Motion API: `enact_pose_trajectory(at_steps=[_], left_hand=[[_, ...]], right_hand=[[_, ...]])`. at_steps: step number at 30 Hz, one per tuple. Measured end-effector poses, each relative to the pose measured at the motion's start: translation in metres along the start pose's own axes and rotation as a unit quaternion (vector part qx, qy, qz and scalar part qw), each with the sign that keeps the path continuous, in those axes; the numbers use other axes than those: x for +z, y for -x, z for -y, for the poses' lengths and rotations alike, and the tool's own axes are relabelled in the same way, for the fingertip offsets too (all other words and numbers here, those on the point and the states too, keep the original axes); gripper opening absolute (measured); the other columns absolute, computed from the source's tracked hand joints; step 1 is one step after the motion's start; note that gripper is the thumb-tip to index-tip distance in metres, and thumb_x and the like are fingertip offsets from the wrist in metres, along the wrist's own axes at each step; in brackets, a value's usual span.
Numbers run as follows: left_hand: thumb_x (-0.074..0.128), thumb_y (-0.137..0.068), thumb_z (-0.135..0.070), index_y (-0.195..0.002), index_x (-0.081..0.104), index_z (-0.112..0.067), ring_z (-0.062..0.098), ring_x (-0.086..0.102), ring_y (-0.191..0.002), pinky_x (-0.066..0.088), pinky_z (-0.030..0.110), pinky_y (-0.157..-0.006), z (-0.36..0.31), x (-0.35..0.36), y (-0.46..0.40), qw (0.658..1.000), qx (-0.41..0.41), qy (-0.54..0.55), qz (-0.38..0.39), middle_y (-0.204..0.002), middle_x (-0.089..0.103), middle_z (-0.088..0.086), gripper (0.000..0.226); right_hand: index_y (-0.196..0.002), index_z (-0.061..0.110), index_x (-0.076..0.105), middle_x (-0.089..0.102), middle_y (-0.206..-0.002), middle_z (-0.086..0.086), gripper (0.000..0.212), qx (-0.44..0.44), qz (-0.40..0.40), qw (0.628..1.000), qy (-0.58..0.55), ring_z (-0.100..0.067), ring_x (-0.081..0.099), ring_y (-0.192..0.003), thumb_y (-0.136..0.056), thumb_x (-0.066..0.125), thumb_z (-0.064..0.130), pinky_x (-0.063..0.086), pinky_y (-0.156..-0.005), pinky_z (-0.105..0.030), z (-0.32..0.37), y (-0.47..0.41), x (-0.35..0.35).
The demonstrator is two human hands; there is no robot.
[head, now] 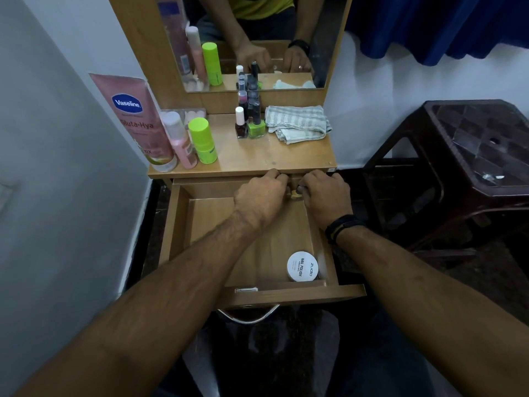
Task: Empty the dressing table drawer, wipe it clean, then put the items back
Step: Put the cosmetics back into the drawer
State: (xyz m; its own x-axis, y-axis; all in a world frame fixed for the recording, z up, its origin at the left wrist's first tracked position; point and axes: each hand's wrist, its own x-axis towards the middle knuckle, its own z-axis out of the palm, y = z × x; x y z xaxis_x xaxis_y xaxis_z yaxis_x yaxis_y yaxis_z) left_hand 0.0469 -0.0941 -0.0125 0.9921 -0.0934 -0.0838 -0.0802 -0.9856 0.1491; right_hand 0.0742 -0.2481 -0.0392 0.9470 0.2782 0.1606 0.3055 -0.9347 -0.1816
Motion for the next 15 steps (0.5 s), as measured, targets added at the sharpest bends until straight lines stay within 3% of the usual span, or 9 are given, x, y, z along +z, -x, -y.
enact_pose_trajectory(at_steps=[4, 9, 15], left_hand=[[0.042, -0.106, -0.030, -0.126, 0.050, -0.023, 0.034, 0.064, -0.104, 0.049, 0.046, -0.070, -0.0007, 0.0015, 0.0006, 1.000, -0.016, 0.001, -0.007, -0.128, 0.058, 0.001, 0.023], [0.042, -0.104, -0.025, -0.123, 0.051, -0.024, 0.033, 0.062, -0.109, 0.045, 0.044, -0.073, -0.0020, -0.0013, 0.0011, 1.000, -0.029, 0.002, 0.006, -0.126, 0.061, 0.001, 0.021], [0.041, -0.105, -0.029, -0.122, 0.053, -0.023, 0.034, 0.062, -0.108, 0.052, 0.047, -0.077, -0.0033, -0.0079, 0.0045, 0.999, -0.030, -0.009, 0.006, -0.124, 0.062, 0.003, 0.021]], right_hand=[[-0.091, 0.016, 0.067, 0.067, -0.091, -0.004, 0.016, -0.024, -0.035, 0.999, 0.022, -0.031, 0.062, -0.078, -0.092, 0.058, 0.030, 0.047, -0.071, -0.044, -0.0006, 0.0021, 0.0038], [-0.095, 0.019, 0.073, 0.069, -0.093, -0.002, 0.017, -0.039, -0.074, 0.996, 0.041, -0.027, 0.065, -0.077, -0.091, 0.062, 0.031, 0.043, -0.070, -0.037, -0.0049, 0.0041, 0.0023], [-0.110, 0.022, 0.069, 0.067, -0.105, 0.000, 0.026, -0.021, -0.040, 0.999, 0.029, -0.025, 0.063, -0.092, -0.095, 0.055, 0.037, 0.044, -0.080, -0.039, -0.0054, 0.0078, 0.0029]])
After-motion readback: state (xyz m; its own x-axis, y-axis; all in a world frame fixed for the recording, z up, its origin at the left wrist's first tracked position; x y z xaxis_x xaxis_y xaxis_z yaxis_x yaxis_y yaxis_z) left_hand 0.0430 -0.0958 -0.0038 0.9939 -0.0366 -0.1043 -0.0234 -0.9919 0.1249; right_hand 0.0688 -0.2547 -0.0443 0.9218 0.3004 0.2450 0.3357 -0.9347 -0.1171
